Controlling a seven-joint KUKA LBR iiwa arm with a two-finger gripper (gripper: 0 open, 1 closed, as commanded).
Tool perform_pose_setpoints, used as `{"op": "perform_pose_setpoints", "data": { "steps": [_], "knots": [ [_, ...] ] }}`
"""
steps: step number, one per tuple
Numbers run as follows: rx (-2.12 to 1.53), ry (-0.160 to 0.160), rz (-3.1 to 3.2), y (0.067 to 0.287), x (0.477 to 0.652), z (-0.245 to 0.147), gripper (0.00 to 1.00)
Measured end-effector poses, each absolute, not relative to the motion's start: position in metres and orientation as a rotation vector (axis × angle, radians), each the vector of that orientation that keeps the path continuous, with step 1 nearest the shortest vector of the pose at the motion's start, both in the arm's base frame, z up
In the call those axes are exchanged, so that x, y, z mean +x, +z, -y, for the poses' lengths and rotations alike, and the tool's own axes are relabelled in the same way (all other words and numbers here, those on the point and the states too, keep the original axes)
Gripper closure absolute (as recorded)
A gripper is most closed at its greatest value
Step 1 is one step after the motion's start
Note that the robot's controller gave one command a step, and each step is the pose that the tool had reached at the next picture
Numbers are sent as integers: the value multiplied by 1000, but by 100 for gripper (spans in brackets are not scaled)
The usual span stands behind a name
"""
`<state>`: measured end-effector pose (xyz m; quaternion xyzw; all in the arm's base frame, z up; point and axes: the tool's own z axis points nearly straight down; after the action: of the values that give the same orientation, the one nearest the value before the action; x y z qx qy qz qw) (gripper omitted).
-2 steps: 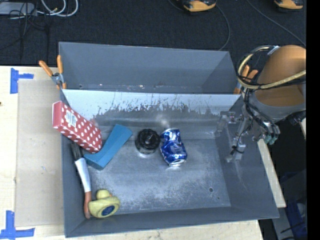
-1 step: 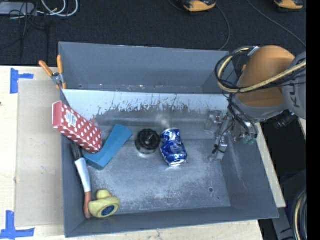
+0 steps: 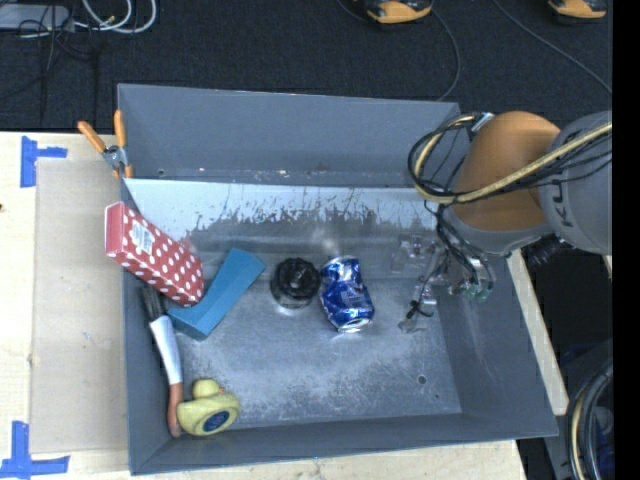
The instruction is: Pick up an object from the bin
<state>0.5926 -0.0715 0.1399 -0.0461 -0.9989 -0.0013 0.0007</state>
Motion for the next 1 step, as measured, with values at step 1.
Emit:
{"op": "perform_pose_setpoints", "data": {
  "steps": [1],
  "knots": [
    [-54, 2, 3140, 88, 610, 41, 0]
  ]
}}
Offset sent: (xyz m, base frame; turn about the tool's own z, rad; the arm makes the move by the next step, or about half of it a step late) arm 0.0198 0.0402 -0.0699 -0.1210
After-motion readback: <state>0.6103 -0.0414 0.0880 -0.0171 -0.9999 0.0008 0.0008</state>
